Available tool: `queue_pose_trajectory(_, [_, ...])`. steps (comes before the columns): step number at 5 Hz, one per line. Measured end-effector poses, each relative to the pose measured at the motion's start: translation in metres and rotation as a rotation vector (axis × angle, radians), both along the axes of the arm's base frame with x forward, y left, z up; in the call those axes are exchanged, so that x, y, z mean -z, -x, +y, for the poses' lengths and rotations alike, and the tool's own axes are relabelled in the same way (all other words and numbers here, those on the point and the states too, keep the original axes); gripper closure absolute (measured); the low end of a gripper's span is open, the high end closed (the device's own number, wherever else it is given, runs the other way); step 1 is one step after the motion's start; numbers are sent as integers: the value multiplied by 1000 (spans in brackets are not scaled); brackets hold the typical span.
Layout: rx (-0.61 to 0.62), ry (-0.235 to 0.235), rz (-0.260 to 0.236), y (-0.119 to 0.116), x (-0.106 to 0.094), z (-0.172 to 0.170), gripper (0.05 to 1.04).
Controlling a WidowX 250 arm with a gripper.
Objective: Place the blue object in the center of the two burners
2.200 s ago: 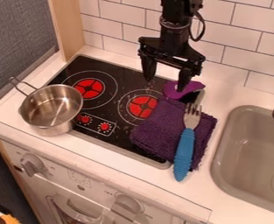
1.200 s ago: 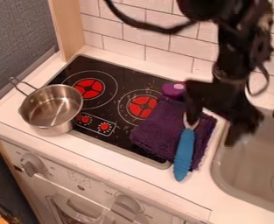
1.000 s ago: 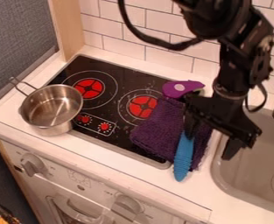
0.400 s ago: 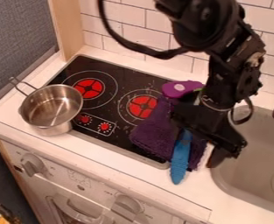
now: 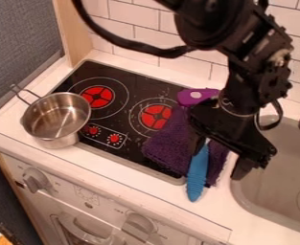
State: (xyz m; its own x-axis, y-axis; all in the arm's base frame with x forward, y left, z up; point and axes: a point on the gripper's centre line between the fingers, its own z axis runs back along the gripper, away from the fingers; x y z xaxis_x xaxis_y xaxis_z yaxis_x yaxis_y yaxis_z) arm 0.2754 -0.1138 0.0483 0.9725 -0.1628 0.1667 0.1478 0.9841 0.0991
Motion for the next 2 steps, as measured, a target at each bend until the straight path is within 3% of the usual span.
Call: queue_pose_trajectory(2, [-41, -14, 62, -6, 17, 9, 83])
